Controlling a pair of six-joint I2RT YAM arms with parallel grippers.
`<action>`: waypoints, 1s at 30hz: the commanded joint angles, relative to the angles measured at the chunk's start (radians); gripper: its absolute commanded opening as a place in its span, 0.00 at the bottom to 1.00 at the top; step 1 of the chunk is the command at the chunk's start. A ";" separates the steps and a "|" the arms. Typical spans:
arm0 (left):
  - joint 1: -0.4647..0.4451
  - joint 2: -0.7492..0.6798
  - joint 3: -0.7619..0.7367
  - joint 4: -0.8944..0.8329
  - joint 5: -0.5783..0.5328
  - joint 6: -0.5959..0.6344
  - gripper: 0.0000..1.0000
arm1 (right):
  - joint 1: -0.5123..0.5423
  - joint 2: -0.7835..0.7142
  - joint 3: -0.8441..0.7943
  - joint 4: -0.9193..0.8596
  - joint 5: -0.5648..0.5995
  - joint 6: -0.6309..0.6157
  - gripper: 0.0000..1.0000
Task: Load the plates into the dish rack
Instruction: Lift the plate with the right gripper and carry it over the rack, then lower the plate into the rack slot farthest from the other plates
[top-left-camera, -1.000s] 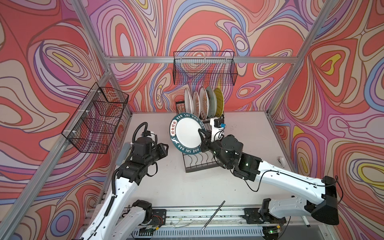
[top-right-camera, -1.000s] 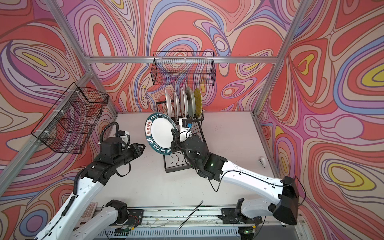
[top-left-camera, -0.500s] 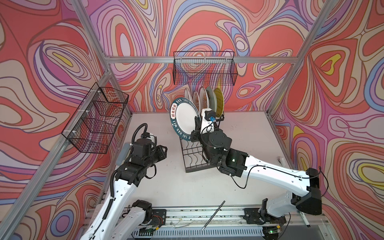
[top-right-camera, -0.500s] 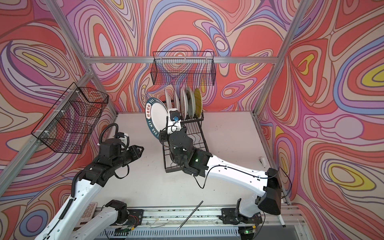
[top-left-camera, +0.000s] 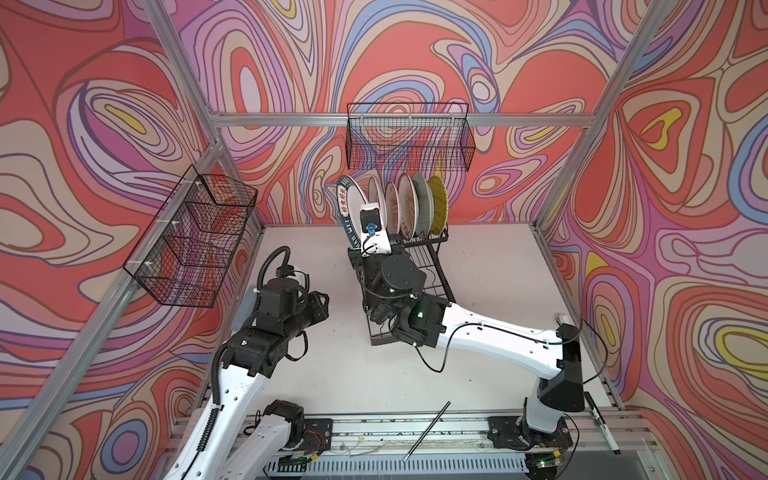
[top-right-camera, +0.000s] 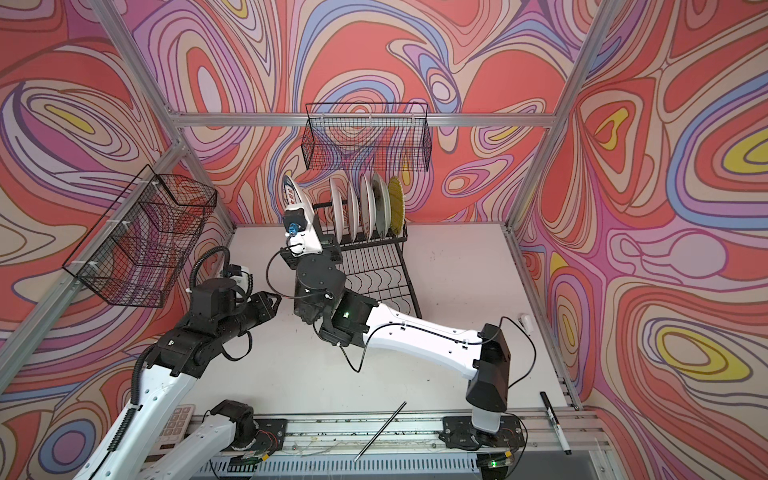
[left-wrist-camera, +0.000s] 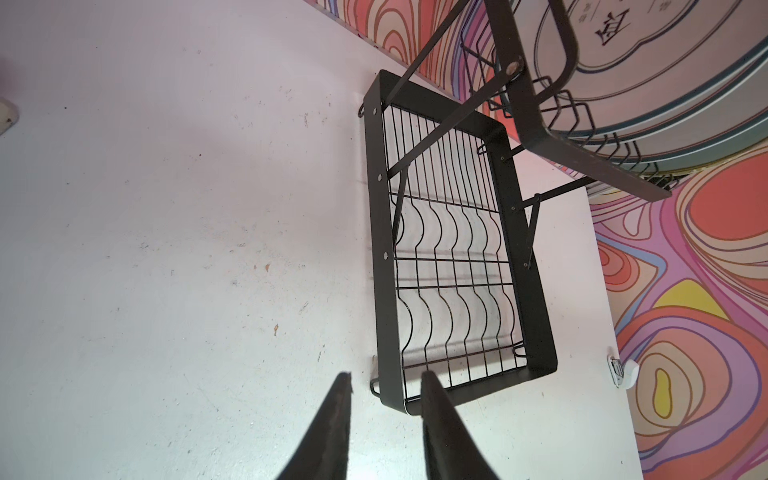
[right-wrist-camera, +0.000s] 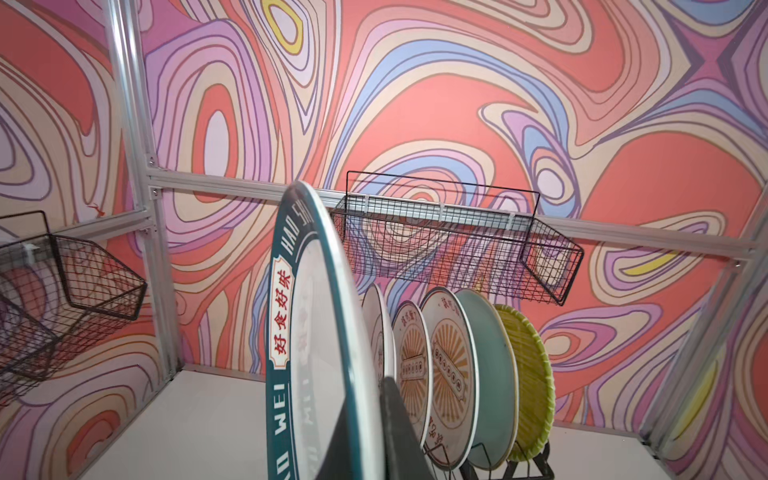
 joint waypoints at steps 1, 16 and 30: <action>-0.006 -0.014 0.028 -0.046 -0.025 0.019 0.32 | 0.003 0.049 0.113 -0.047 0.065 -0.089 0.00; -0.006 -0.044 0.028 -0.069 -0.025 0.016 0.33 | -0.056 0.181 0.360 -0.301 0.129 -0.067 0.00; -0.005 -0.032 0.020 -0.056 -0.010 0.000 0.33 | -0.154 0.294 0.546 -0.506 0.074 0.089 0.00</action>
